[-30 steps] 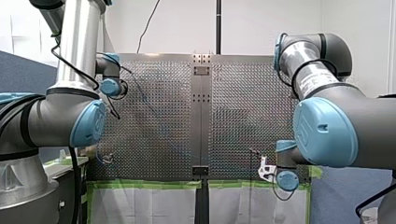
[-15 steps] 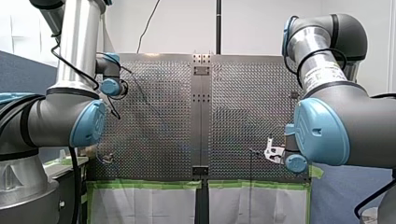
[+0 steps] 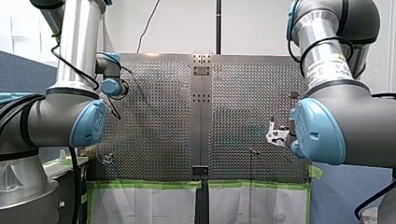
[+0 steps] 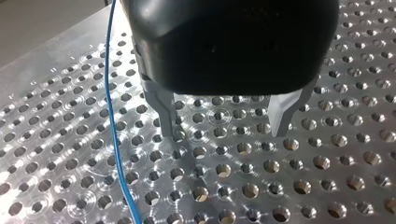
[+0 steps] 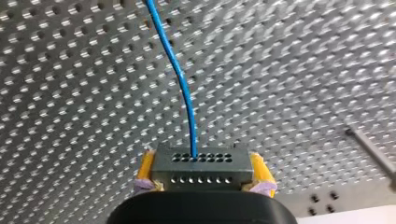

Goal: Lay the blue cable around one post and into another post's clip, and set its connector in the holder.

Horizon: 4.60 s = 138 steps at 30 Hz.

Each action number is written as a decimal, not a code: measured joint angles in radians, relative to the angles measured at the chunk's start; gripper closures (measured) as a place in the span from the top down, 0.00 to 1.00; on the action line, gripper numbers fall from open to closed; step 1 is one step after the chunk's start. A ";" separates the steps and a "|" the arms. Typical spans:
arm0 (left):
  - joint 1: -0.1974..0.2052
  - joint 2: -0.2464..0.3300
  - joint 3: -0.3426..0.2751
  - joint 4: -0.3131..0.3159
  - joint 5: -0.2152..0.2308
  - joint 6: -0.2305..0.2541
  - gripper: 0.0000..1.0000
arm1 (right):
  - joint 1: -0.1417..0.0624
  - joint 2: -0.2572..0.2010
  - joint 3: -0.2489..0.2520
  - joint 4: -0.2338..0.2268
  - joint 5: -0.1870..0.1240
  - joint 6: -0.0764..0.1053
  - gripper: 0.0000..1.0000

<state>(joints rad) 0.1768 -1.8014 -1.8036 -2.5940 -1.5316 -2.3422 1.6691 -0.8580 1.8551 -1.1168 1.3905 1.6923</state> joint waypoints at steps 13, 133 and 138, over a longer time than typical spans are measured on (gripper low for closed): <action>-0.001 0.000 0.000 0.000 0.000 0.000 1.00 | -0.015 0.057 0.029 -0.053 -0.105 0.002 0.00; -0.015 0.495 -0.086 -0.394 0.032 0.114 1.00 | -0.082 0.217 -0.033 -0.012 -0.271 0.085 0.00; -0.014 0.536 -0.045 -0.435 -0.009 0.154 1.00 | -0.082 0.217 -0.034 -0.011 -0.272 0.086 0.00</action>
<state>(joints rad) 0.1623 -1.2654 -1.8488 -3.0288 -1.5407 -2.1879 1.5873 -0.6405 1.8208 -1.1279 1.1188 1.7782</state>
